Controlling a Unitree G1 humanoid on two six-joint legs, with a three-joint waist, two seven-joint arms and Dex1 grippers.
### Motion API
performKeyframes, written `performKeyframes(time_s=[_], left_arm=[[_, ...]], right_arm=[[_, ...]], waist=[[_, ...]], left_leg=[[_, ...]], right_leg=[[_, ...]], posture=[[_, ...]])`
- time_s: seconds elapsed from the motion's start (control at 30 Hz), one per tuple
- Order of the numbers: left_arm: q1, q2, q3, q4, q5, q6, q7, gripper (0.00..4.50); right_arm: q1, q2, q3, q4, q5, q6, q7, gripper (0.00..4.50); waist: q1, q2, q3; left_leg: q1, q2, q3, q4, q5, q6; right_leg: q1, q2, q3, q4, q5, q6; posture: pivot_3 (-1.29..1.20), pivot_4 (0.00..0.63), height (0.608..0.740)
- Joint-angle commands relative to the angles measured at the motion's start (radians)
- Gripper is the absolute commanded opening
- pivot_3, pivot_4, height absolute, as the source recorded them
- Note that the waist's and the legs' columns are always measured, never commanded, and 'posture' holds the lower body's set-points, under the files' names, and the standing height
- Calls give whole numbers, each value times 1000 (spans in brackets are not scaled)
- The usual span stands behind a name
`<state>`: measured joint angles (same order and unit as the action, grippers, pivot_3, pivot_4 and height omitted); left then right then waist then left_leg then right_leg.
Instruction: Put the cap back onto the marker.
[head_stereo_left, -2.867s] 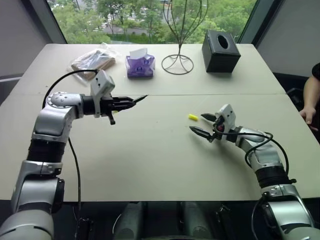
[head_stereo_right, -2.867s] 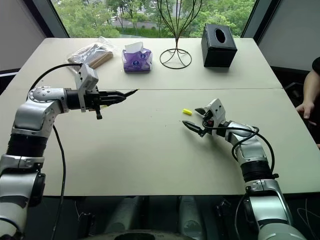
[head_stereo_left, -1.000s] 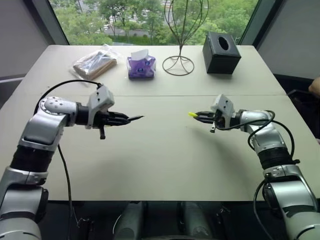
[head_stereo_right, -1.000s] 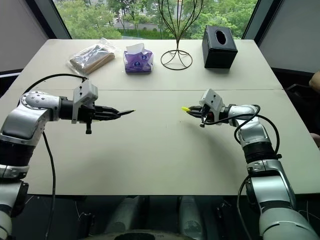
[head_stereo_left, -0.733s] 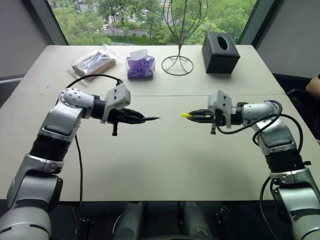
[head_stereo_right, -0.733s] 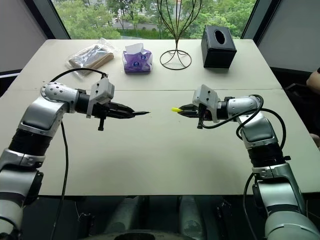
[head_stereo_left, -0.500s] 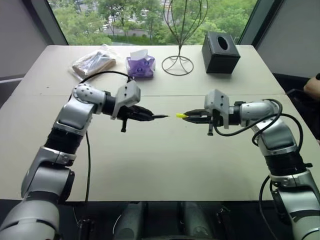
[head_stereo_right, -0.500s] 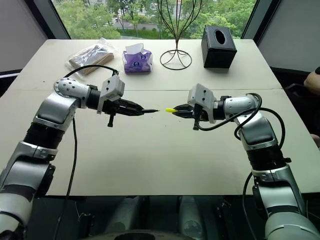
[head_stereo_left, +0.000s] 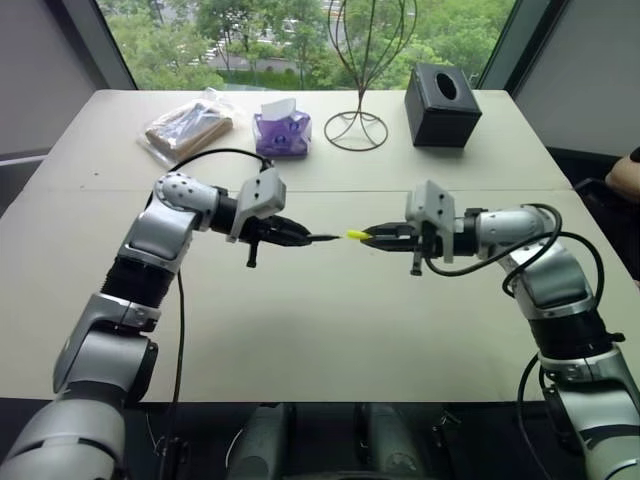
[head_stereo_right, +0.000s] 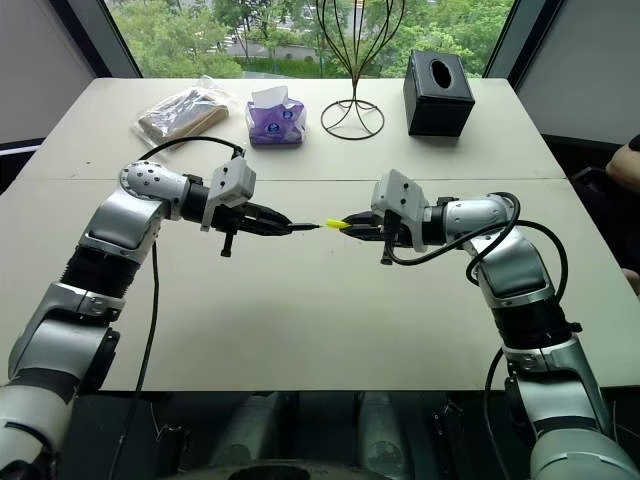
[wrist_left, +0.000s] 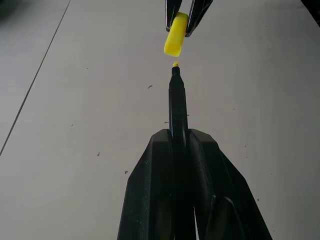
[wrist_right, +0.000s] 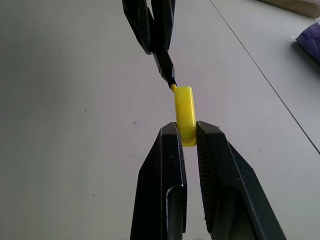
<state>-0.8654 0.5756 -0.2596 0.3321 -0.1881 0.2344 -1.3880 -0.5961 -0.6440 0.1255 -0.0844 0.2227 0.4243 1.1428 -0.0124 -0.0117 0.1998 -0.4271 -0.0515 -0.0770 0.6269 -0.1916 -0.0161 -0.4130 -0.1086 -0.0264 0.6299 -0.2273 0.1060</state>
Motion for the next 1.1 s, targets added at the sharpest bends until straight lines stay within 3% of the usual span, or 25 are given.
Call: performKeyframes(time_s=[0.03, 1.1], left_arm=[[1, -4, 21, -42, -11, 3, 9, 0], [-5, 32, 39, -59, -19, 39, -10, 0]], right_arm=[[4, 7, 5, -64, 33, 14, -6, 24], [-4, 7, 7, -14, 43, -10, -37, 24]], waist=[[0, 0, 0], [0, 0, 0]], left_leg=[[0, 0, 0, 0, 0, 0], [0, 2, 0, 0, 0, 0]], right_leg=[[0, 0, 0, 0, 0, 0], [0, 0, -1, -1, 0, 0]], posture=[[0, 150, 740], [0, 150, 740]])
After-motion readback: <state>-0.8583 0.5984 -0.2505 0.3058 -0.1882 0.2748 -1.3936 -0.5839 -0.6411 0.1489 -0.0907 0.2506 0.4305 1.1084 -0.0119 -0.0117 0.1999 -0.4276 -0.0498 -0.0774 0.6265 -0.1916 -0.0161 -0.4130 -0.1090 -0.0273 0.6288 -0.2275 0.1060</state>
